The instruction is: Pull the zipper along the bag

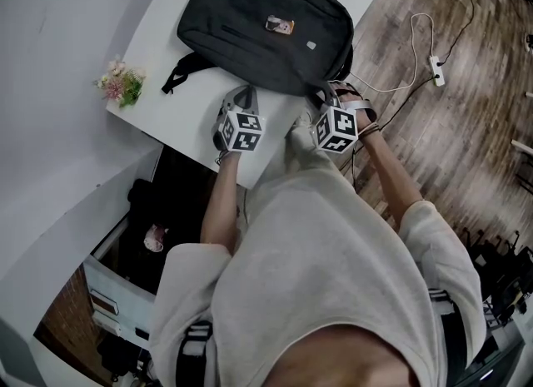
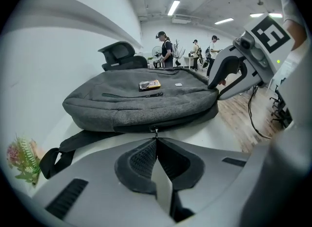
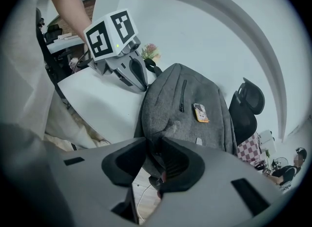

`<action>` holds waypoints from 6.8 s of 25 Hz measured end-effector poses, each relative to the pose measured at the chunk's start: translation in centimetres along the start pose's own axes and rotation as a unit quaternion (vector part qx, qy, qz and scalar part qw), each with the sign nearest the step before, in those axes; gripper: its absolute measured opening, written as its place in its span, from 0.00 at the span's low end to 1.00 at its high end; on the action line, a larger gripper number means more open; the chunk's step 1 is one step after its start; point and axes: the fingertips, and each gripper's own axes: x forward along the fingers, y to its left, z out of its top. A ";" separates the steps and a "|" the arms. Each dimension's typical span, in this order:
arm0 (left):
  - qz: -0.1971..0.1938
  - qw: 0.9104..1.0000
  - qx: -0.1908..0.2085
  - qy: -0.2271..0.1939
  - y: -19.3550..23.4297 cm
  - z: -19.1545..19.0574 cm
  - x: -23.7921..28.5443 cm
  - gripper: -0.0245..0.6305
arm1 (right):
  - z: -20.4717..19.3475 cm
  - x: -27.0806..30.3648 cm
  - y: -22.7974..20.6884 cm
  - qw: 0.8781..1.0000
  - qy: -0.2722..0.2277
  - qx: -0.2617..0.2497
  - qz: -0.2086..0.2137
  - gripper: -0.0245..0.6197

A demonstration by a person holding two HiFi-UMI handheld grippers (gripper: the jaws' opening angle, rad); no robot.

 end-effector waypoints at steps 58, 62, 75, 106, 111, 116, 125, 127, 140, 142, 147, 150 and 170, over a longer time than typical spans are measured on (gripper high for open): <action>0.012 0.997 -0.057 0.045 -3.7 -1.8 -6.7 0.09 | 5.4 2.2 3.4 0.991 -0.006 -0.097 0.090 0.10; 0.018 0.996 -0.066 0.053 -2.6 -3.5 -6.2 0.08 | 5.9 1.7 3.9 0.989 -0.035 -0.116 0.088 0.11; 0.018 0.997 -0.045 0.064 0.1 -5.3 -6.5 0.08 | 1.0 2.4 2.1 0.957 0.002 -0.275 0.091 0.30; -0.001 0.990 -0.118 0.074 -6.3 -3.1 -7.1 0.09 | 5.9 4.6 4.0 0.982 0.036 -0.172 0.072 0.15; -0.012 0.990 -0.113 0.079 -6.8 -2.5 -6.4 0.10 | 5.8 4.7 3.9 0.981 0.039 -0.179 0.069 0.15; -0.017 0.989 -0.120 0.083 -7.5 -2.4 -5.8 0.11 | 5.6 4.5 4.0 0.981 0.044 -0.177 0.066 0.15; -0.025 0.992 -0.124 0.025 -6.8 -2.7 -7.3 0.24 | 5.5 3.6 4.2 0.994 -0.002 -0.097 0.052 0.24; -0.020 0.991 -0.135 0.007 -6.5 -2.4 -8.0 0.30 | 5.5 3.4 4.0 0.996 -0.015 -0.080 0.046 0.26; 0.082 0.972 -0.181 -0.123 2.4 3.2 -11.9 0.17 | 7.9 -2.6 -2.5 0.942 -0.156 0.298 0.011 0.24; 0.093 0.968 -0.182 -0.144 3.4 4.6 -12.8 0.14 | 8.4 -4.2 -4.6 0.928 -0.180 0.327 -0.012 0.20; 0.121 0.956 -0.179 -0.198 5.7 8.0 -15.0 0.09 | 9.2 -7.6 -9.7 0.906 -0.231 0.348 -0.074 0.13; 0.137 0.949 -0.176 -0.224 7.1 9.7 -16.4 0.08 | 9.6 -9.3 -11.9 0.898 -0.249 0.348 -0.101 0.10; 0.169 0.931 -0.164 -0.278 9.8 14.1 -19.8 0.08 | 12.3 -14.1 -15.9 0.885 -0.305 0.317 -0.155 0.06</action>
